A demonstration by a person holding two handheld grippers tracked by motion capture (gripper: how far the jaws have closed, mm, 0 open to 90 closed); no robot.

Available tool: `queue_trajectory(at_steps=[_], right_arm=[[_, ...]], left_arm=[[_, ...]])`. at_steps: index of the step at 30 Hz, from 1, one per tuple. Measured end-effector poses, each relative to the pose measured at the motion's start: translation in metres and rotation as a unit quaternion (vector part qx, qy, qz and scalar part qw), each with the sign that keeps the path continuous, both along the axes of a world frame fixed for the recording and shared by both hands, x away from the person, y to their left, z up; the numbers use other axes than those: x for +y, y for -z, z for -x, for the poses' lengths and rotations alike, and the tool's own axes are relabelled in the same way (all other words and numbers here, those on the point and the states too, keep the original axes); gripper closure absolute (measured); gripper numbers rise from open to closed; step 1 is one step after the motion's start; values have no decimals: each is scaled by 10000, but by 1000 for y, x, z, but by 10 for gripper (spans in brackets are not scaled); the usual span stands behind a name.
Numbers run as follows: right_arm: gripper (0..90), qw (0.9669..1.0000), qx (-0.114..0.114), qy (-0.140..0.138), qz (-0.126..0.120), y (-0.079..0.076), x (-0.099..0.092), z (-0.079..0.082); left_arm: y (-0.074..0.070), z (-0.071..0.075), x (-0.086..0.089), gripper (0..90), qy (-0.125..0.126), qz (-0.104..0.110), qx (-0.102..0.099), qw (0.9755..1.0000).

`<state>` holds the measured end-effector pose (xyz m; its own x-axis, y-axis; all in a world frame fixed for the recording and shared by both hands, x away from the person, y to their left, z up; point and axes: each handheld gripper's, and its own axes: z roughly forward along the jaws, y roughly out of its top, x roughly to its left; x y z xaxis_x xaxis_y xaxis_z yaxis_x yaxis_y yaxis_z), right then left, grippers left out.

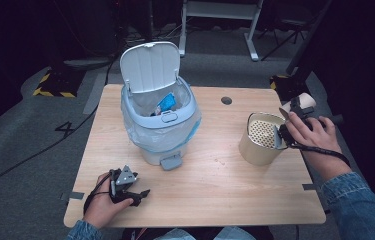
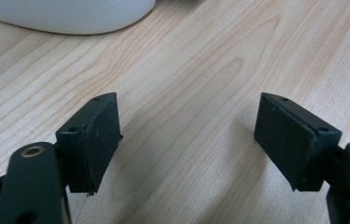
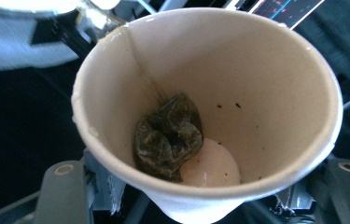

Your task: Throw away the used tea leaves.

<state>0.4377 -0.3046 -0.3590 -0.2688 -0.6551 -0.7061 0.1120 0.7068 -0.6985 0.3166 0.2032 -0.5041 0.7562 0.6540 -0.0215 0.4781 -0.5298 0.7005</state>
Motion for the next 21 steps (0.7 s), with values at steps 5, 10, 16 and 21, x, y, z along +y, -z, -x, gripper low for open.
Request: queue_trajectory(at_steps=[5, 10, 16, 21], right_arm=[[323, 9975, -111, -175, 672, 2, 5, 1], [323, 9935, -187, -314, 1074, 4, 9, 3], [323, 9895, -195, -460, 1354, 3, 15, 4], [323, 9855, -213, -523, 1598, 3, 17, 3]], left_arm=[[0, 0, 0, 230, -1, 2, 2, 10000], [0, 0, 0, 230, 0, 2, 2, 10000], [0, 0, 0, 230, 0, 0, 1, 10000], [0, 0, 0, 230, 1, 1, 2, 10000]])
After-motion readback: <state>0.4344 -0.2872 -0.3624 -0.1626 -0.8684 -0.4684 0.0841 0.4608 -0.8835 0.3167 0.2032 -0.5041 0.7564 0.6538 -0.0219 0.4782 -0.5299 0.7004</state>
